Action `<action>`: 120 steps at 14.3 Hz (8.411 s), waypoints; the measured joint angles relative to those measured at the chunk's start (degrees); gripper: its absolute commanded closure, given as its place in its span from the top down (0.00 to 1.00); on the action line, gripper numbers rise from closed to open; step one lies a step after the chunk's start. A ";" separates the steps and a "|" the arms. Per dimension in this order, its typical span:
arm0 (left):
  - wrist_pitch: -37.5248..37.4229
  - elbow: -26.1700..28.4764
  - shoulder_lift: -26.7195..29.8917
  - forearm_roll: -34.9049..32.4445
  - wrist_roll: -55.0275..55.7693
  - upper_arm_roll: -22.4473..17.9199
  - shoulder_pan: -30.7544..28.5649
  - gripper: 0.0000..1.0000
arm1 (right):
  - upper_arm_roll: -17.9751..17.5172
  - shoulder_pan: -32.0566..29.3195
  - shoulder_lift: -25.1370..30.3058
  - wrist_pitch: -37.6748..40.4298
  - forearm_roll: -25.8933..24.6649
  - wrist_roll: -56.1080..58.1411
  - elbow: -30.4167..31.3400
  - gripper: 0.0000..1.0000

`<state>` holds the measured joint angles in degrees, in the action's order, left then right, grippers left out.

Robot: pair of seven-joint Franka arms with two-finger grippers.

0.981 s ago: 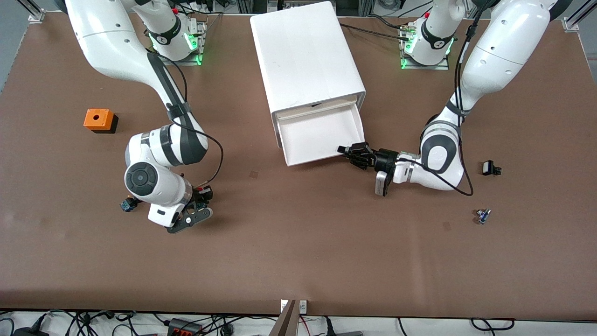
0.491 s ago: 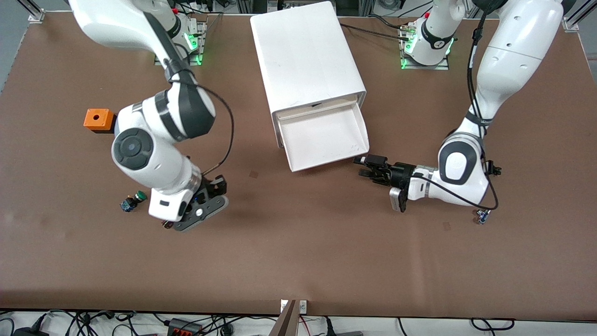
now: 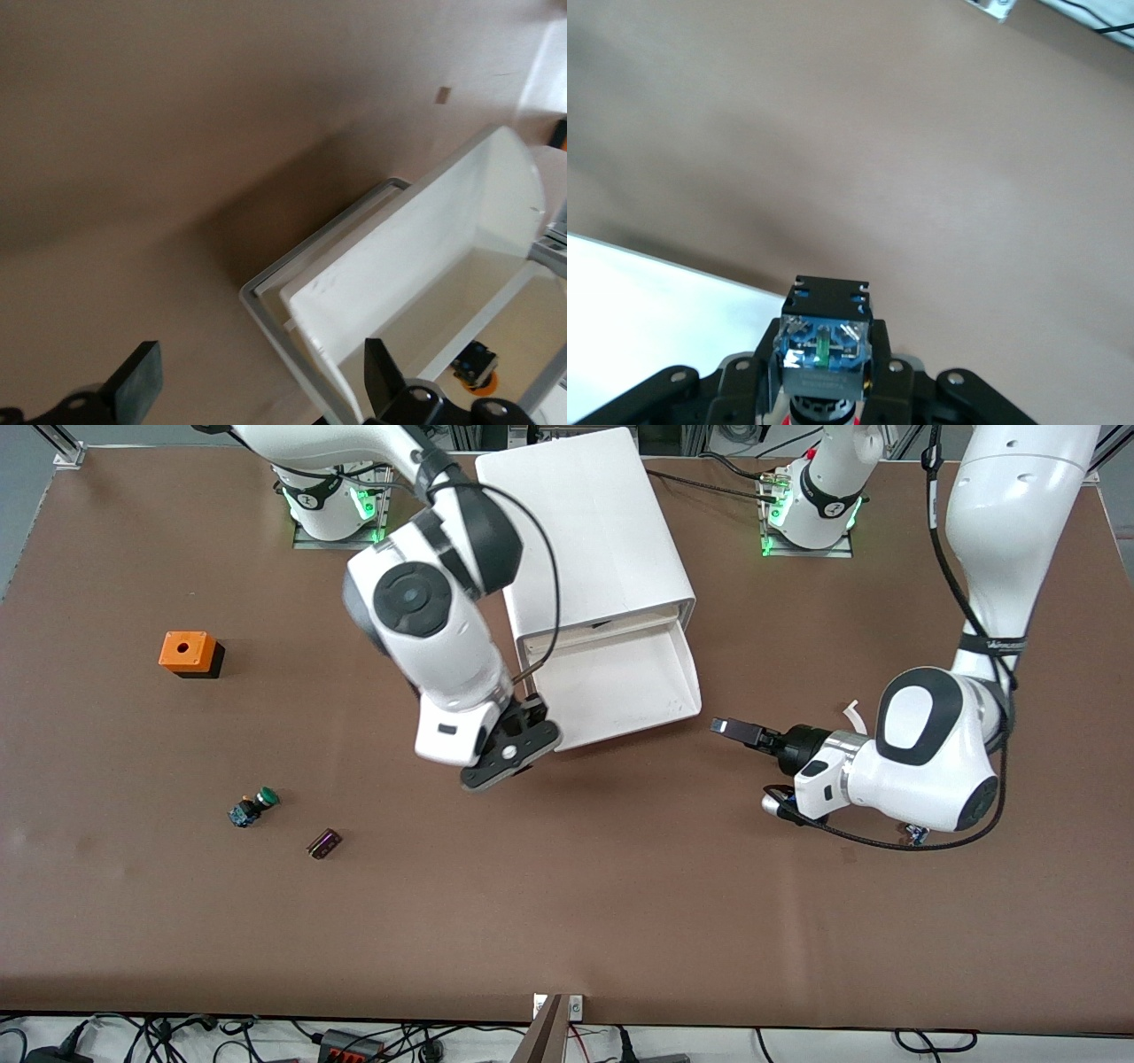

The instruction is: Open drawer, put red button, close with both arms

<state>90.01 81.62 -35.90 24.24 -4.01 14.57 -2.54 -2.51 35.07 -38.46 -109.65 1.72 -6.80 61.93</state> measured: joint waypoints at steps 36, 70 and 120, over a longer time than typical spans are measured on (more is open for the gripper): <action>5.95 -7.90 -1.64 -33.42 6.94 0.16 -1.15 1.00 | 3.31 8.38 -5.53 -0.90 2.55 -19.66 -3.56 1.00; 23.90 13.85 1.21 -29.56 65.56 16.51 18.31 1.00 | 7.92 -34.31 21.07 19.92 1.84 8.88 13.92 1.00; 10.69 17.28 37.96 -26.06 4.07 -14.96 3.55 1.00 | 6.93 -32.05 38.49 10.37 -3.55 9.13 37.84 1.00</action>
<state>100.70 98.90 2.06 -1.82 0.06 -0.39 1.01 4.42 3.02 0.02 -99.28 -1.83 2.33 99.78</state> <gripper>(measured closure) 0.000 0.000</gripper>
